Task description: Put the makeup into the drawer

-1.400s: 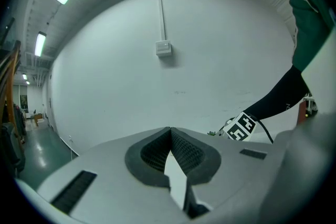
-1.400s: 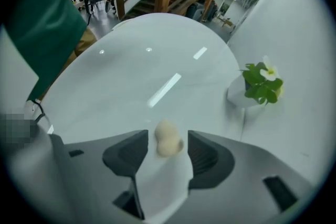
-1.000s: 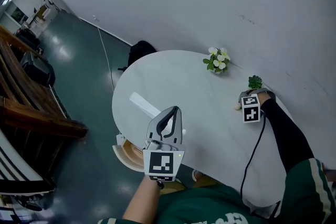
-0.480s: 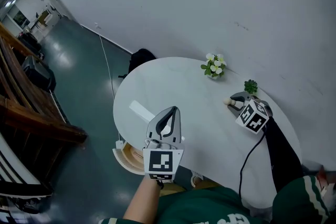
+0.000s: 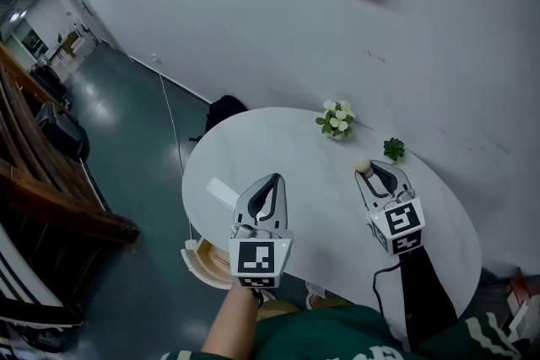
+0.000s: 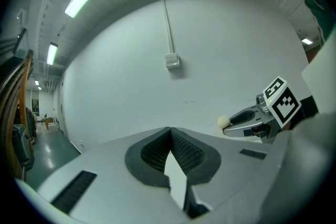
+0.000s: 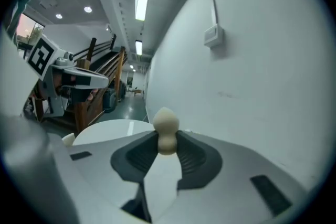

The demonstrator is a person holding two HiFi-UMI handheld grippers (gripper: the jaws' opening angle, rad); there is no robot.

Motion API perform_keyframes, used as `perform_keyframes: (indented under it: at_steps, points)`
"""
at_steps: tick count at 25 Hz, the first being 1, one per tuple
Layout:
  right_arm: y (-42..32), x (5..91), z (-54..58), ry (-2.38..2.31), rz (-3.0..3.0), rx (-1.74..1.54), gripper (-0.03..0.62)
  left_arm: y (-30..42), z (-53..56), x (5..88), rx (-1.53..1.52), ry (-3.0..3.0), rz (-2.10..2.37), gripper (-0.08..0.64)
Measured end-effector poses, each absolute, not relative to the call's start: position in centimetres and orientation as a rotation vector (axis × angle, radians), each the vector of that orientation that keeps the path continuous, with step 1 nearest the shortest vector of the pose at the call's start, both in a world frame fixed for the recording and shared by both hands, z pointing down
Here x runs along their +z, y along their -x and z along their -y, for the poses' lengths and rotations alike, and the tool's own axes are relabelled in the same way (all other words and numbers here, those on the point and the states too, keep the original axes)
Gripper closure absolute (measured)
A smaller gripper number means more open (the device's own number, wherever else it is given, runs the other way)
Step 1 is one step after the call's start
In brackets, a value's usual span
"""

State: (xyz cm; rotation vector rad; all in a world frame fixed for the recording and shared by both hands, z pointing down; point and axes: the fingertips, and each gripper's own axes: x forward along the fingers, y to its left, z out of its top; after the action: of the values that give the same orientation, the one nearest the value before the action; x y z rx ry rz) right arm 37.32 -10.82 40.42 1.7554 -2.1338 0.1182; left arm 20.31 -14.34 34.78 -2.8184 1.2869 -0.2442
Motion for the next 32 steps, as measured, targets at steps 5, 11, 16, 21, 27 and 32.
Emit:
perform_keyframes:
  at_steps: [5,11,16,21,27,32]
  points:
    - [-37.6,36.6,9.2,-1.994,2.130,0.013,0.477,-19.2,14.4,34.4,-0.231,2.803,-1.323,0.560]
    - [-35.3,36.5,9.8,-1.961,2.155,-0.030,0.476,-16.6,14.7,34.4,-0.225,2.772,-1.382,0.560]
    - [-30.6,36.3,11.4,-1.879,2.232,-0.057,0.474,-12.0,14.9,34.0,-0.226,2.723,-1.471,0.560]
    - [-23.6,36.2,13.3,-1.768,2.320,-0.073,0.472,-5.0,15.2,33.6,-0.239,2.654,-1.591,0.560]
    - [-14.5,35.9,14.8,-1.643,2.399,-0.058,0.472,3.8,14.9,33.5,-0.270,2.569,-1.726,0.560]
    - [-7.4,37.4,15.4,-1.533,2.484,-0.050,0.471,10.4,14.7,34.0,-0.308,2.518,-1.811,0.560]
